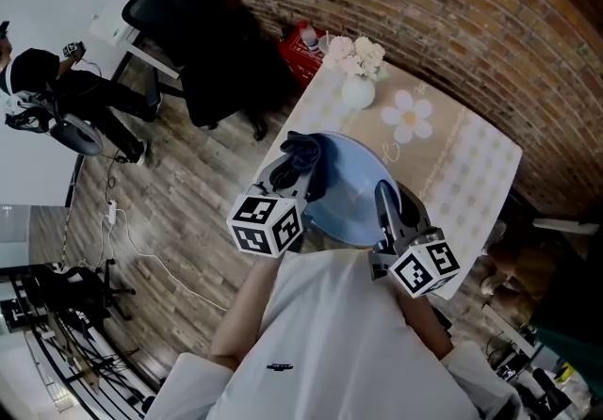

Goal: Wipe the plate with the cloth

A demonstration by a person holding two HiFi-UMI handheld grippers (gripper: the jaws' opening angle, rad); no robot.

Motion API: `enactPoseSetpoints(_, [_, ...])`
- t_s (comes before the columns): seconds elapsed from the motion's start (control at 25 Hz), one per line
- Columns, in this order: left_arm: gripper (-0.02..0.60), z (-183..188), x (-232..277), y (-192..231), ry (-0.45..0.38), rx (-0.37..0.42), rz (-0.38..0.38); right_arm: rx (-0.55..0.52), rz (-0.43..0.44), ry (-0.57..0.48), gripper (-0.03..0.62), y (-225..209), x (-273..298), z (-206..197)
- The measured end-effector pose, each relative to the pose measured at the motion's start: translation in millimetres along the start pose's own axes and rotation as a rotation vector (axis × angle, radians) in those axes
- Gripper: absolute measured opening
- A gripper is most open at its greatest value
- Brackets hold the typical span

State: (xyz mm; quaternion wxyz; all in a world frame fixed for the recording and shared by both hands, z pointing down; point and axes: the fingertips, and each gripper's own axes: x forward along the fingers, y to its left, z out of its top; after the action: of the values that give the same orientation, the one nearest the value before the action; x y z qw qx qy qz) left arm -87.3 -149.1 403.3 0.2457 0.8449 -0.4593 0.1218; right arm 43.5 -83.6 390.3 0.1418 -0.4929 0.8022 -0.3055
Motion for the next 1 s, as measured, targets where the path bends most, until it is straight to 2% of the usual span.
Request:
enactPoseSetpoints(0.56, [0.061,-25,-10,17,0.028,0.003,0.08,0.013,0.02,-0.031,0.058,-2,-1,12])
enactPoseSetpoints(1.0, [0.061,-39,-17,16,0.043,-0.017,0.088,0.019,0.016,-0.038,0.058,1,2,20])
